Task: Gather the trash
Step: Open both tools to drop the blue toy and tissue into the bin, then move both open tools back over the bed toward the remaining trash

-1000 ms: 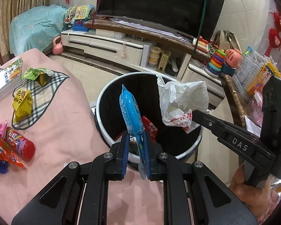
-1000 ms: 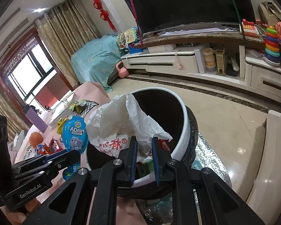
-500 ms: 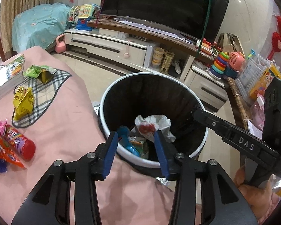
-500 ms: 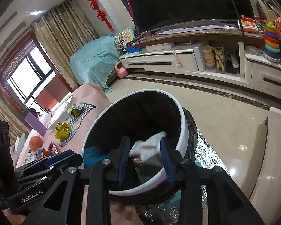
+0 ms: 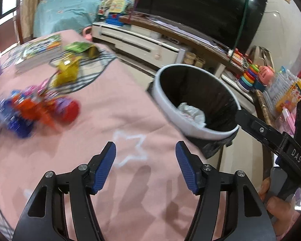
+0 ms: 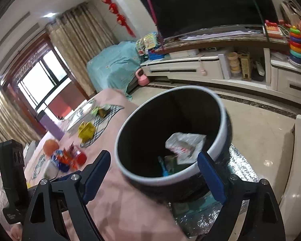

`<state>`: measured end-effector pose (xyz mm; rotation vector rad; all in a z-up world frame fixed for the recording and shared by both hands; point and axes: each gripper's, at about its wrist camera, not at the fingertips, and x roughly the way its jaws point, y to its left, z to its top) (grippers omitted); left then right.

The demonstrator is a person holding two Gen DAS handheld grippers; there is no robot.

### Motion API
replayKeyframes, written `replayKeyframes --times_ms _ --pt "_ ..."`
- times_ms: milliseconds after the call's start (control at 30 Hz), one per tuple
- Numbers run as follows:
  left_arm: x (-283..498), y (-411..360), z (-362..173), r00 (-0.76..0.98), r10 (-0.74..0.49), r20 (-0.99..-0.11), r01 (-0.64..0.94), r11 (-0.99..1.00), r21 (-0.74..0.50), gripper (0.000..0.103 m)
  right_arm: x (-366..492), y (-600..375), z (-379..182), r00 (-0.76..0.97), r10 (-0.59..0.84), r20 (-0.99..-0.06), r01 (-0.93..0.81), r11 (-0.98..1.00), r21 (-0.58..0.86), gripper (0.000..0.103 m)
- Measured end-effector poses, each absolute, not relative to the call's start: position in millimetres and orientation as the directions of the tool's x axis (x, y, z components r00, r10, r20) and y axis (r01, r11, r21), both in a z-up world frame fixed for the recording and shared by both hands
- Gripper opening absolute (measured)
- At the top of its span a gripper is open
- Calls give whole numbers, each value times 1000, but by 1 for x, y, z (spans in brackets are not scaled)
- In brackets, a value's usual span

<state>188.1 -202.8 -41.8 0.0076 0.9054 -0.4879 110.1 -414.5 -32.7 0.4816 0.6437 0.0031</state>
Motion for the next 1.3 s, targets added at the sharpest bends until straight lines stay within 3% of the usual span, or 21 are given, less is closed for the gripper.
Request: replayKeyframes --times_ms 567,1300 --pt "156 -84 -59 574 -306 -760 195 952 -236 64 116 -339 -40 763 259 -592 22 905 424 90" --pt "145 -8 -73 605 -219 -765 52 970 -237 64 126 -249 -52 721 320 -614 -137 935 326 94"
